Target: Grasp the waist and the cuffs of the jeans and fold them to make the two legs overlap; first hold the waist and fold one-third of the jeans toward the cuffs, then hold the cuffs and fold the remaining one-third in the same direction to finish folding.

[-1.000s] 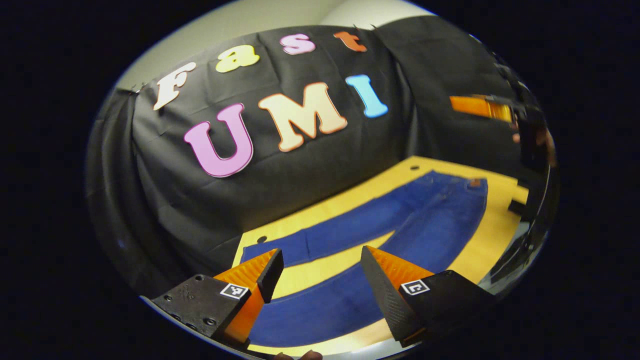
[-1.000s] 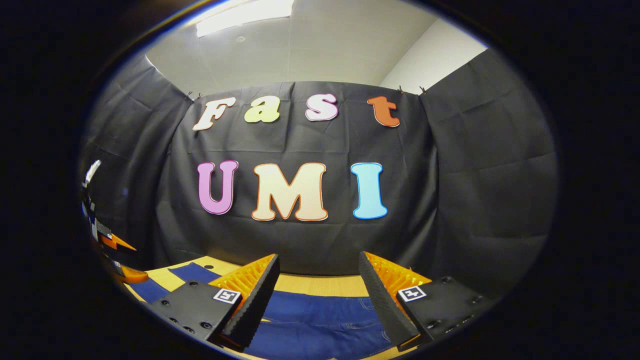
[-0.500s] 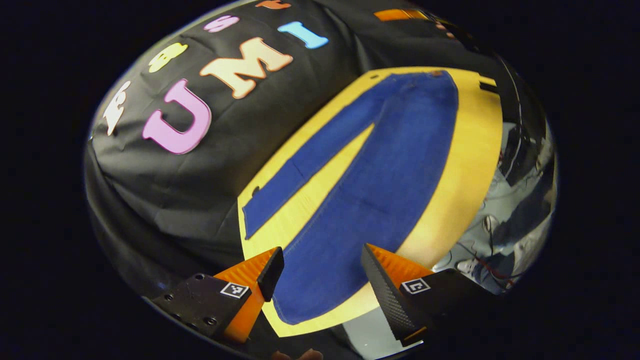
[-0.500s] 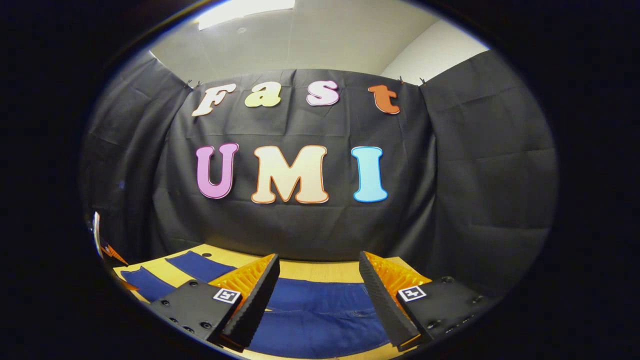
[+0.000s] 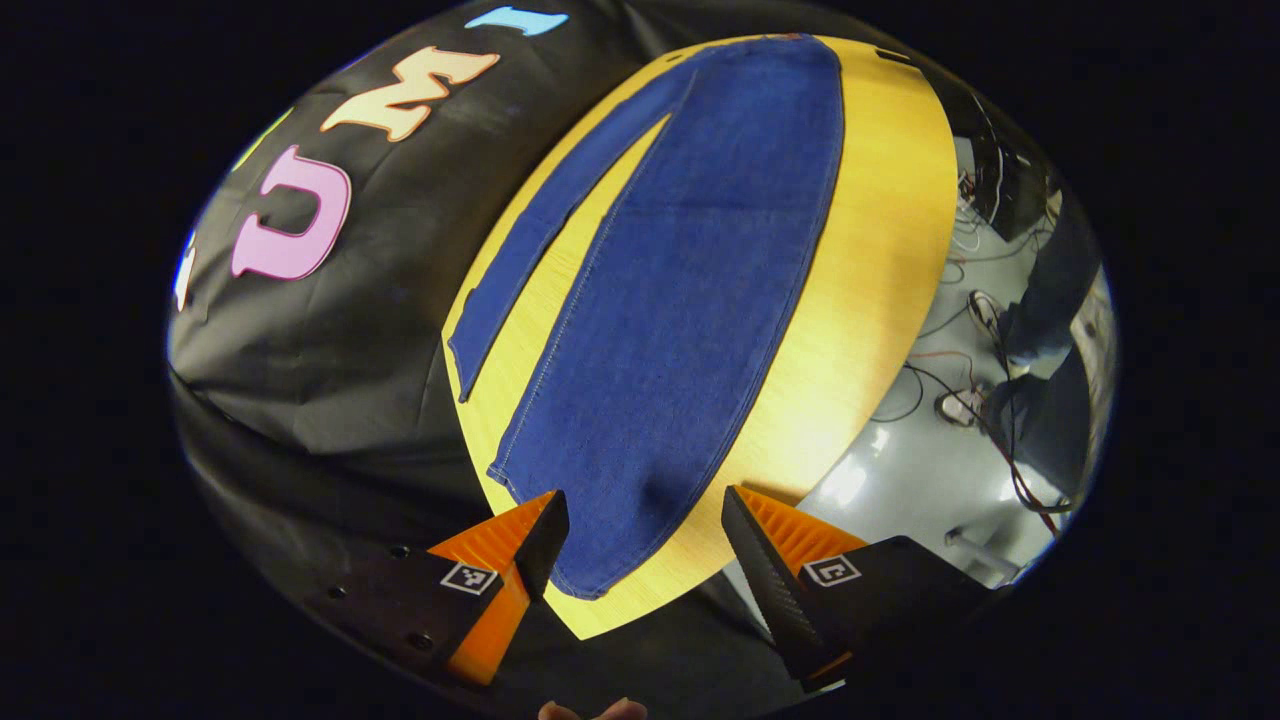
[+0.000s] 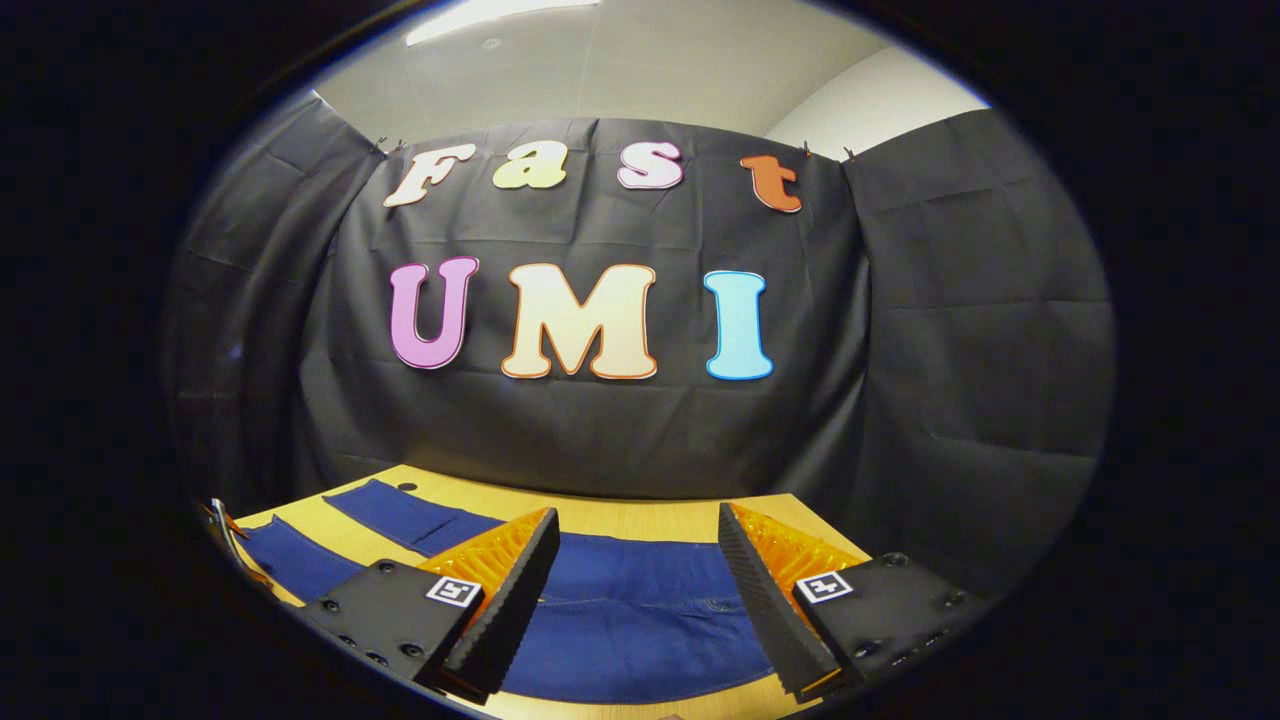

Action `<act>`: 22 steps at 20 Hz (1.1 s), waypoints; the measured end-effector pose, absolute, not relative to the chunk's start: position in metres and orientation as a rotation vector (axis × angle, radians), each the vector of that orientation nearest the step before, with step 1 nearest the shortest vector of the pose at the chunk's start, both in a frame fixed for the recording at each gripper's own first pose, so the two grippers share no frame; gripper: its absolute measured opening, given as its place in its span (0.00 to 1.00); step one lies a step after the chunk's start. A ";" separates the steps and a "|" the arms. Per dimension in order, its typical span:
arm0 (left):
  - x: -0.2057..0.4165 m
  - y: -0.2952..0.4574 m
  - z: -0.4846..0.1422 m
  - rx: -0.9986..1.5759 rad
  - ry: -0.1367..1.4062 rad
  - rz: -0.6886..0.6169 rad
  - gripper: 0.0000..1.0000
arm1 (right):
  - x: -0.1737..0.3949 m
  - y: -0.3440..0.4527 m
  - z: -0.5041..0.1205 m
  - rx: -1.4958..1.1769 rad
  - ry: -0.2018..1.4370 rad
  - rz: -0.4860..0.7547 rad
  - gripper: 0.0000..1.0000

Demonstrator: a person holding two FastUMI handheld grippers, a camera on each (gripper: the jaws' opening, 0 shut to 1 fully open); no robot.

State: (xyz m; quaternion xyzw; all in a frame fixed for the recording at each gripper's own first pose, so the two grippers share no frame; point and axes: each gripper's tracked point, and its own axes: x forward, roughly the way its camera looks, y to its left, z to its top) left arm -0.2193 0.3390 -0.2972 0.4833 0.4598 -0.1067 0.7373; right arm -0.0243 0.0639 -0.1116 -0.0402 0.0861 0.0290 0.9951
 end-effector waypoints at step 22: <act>-0.164 0.341 -0.331 1.089 1.012 -0.370 0.00 | -0.039 0.008 -0.137 -0.280 0.249 0.010 0.99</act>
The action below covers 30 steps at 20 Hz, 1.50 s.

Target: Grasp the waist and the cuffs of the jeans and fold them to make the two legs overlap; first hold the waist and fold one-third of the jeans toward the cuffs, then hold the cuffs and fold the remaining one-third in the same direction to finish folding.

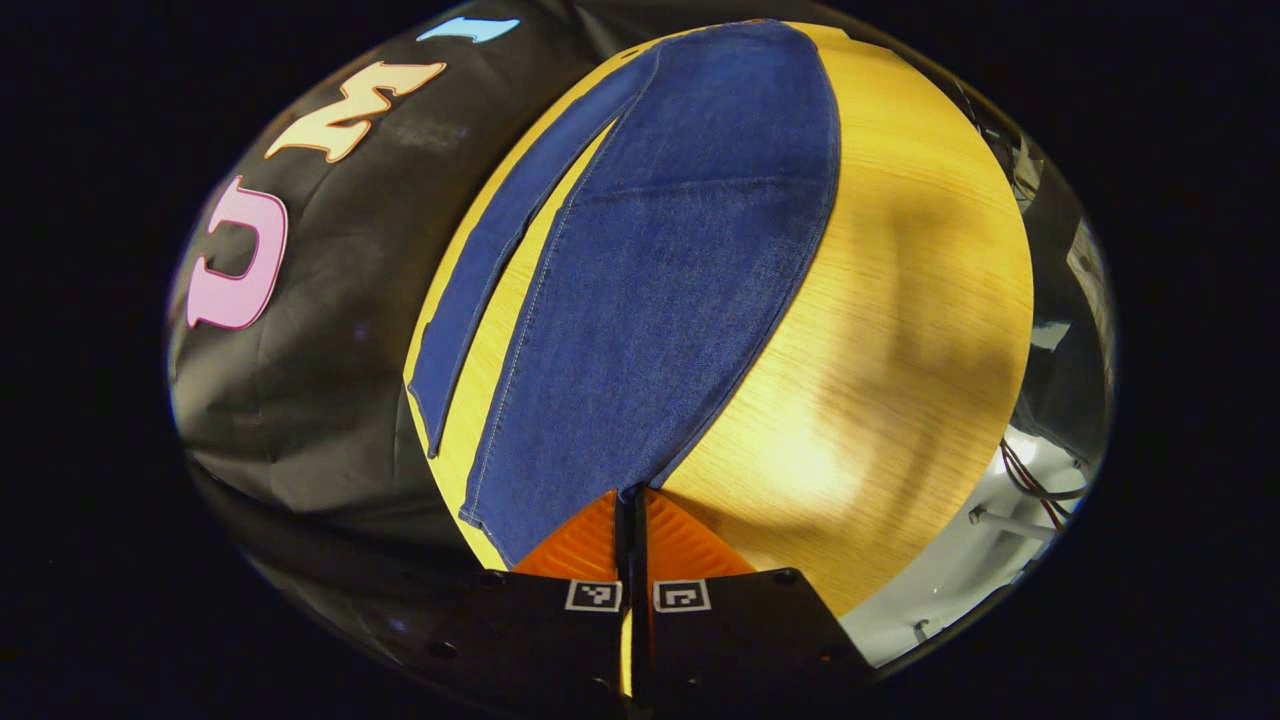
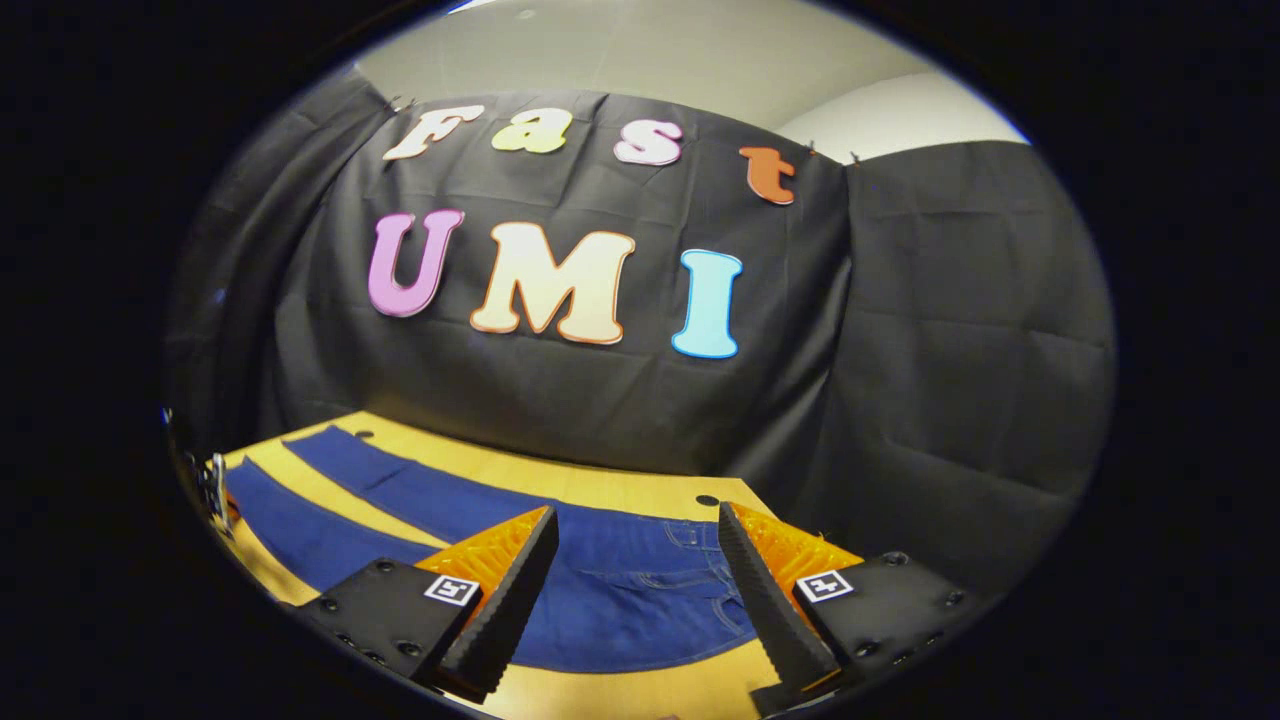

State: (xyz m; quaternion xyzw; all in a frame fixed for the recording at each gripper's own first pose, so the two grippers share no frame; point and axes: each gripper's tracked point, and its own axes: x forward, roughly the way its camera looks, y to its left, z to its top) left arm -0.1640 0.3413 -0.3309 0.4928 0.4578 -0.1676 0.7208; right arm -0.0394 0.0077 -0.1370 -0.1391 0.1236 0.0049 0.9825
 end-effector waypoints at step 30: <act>-0.163 0.343 -0.334 1.137 1.091 -0.296 0.00 | -0.028 -0.114 -0.393 -1.351 0.704 0.606 0.85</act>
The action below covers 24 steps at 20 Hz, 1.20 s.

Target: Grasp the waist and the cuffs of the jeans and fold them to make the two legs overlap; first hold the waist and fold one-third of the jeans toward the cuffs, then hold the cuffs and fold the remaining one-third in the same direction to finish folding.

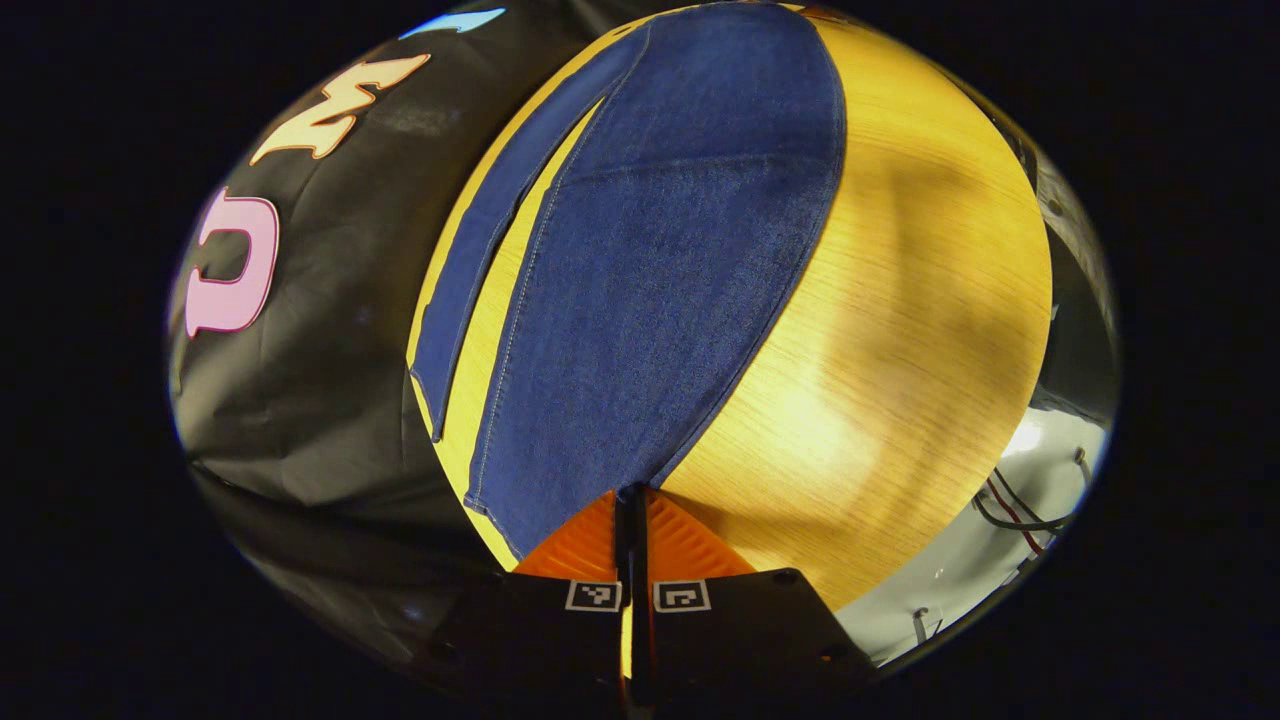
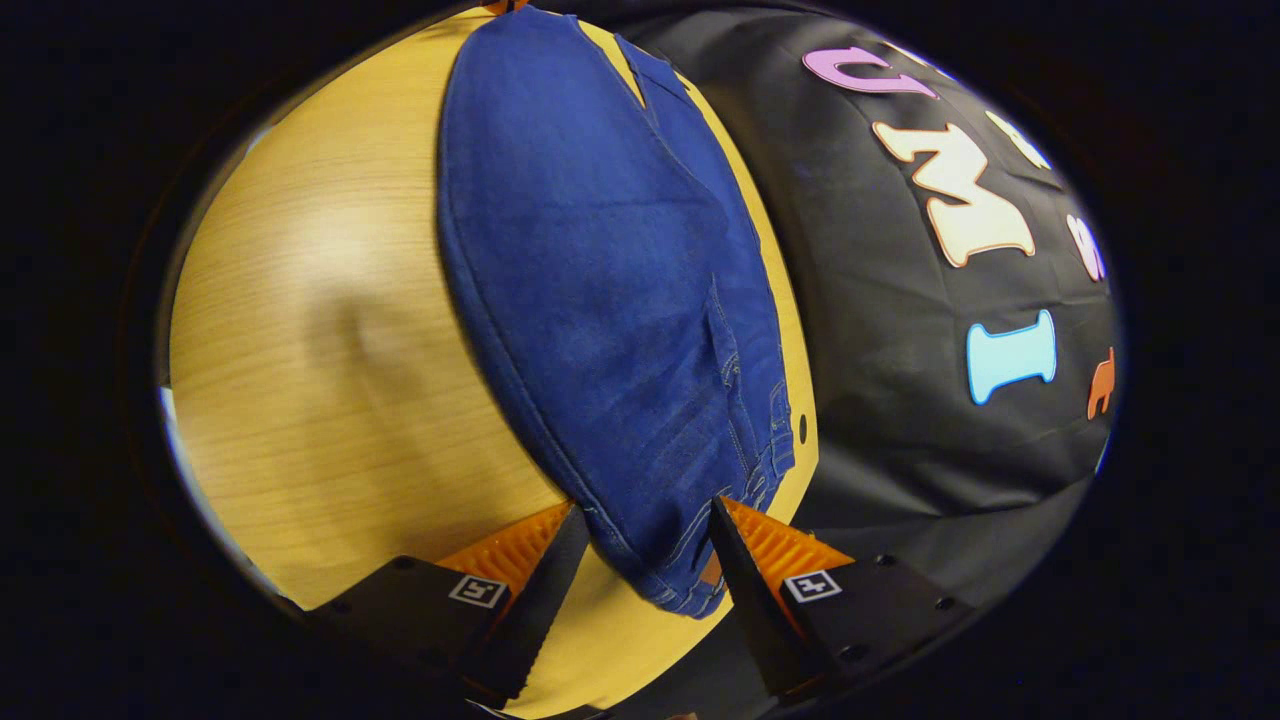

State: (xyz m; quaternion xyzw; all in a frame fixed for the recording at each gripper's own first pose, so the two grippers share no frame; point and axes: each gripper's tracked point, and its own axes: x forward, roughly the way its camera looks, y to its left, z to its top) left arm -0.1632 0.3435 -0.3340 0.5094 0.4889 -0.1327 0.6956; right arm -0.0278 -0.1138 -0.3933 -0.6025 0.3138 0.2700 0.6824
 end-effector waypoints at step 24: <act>-0.050 0.357 -0.223 0.729 0.985 0.172 0.00 | 0.088 -0.083 -0.284 -0.786 0.537 0.175 0.04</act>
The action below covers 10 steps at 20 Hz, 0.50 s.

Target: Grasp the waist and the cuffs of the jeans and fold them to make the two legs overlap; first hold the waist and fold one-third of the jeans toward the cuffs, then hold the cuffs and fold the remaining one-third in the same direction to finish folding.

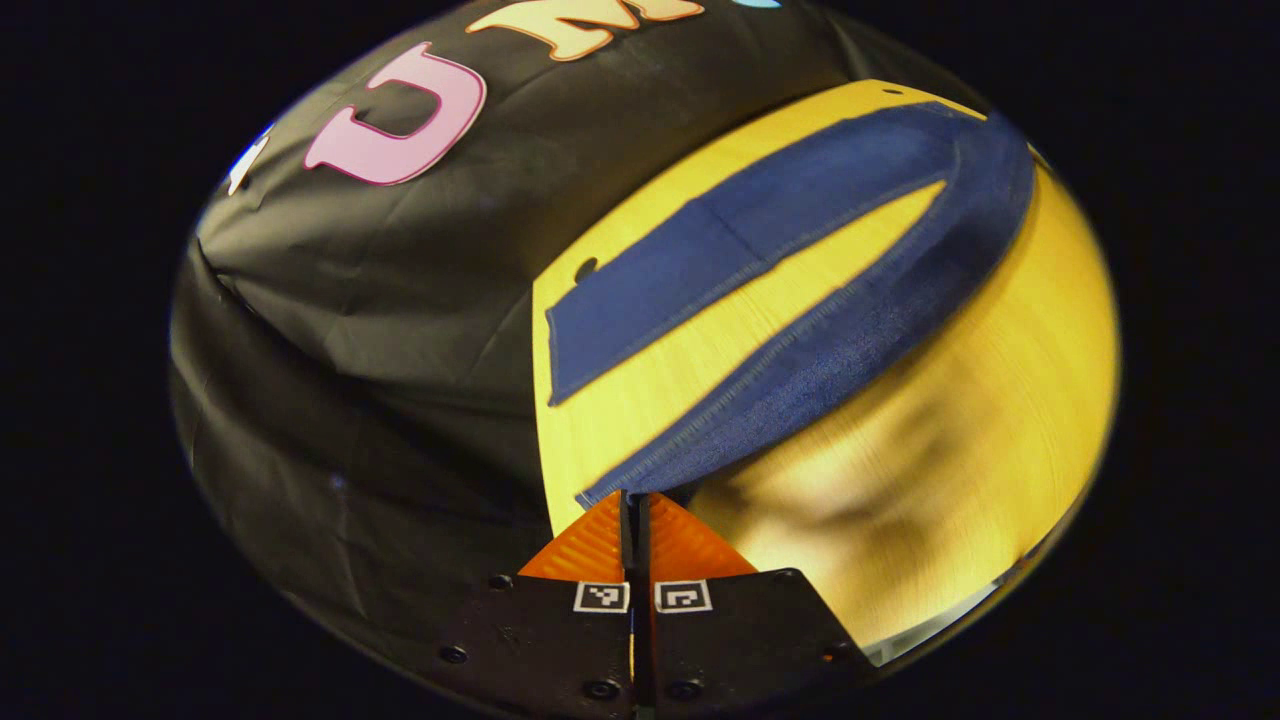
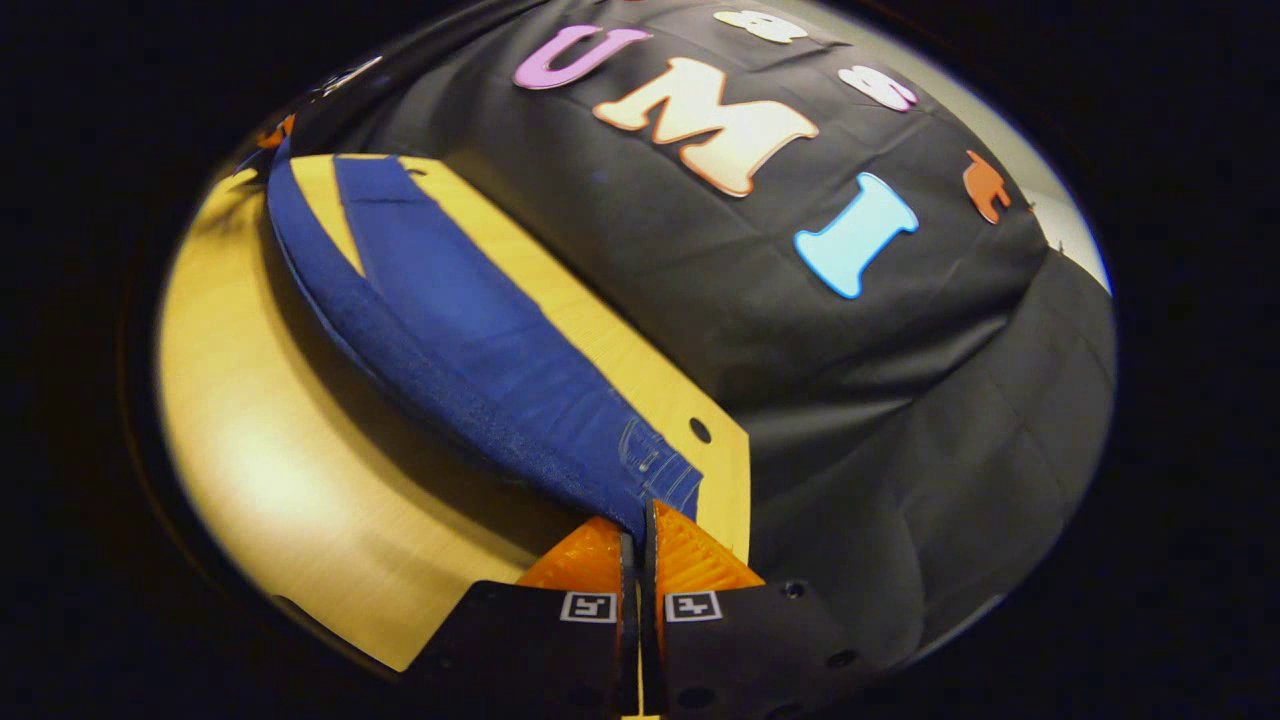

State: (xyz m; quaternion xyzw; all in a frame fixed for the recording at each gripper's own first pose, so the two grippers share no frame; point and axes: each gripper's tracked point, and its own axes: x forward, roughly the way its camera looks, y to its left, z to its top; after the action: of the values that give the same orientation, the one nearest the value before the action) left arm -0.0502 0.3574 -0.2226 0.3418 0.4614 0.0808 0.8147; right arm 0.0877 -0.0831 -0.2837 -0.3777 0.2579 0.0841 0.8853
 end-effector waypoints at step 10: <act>0.113 0.385 -0.209 0.617 0.828 0.180 0.00 | 0.186 -0.058 -0.267 -0.690 0.473 0.004 0.03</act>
State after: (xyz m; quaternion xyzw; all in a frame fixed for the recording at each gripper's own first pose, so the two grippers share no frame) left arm 0.1129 0.3851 -0.2093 0.2948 0.3952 0.0860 0.8658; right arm 0.1862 -0.0581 -0.2665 -0.3350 0.2298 0.0021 0.9138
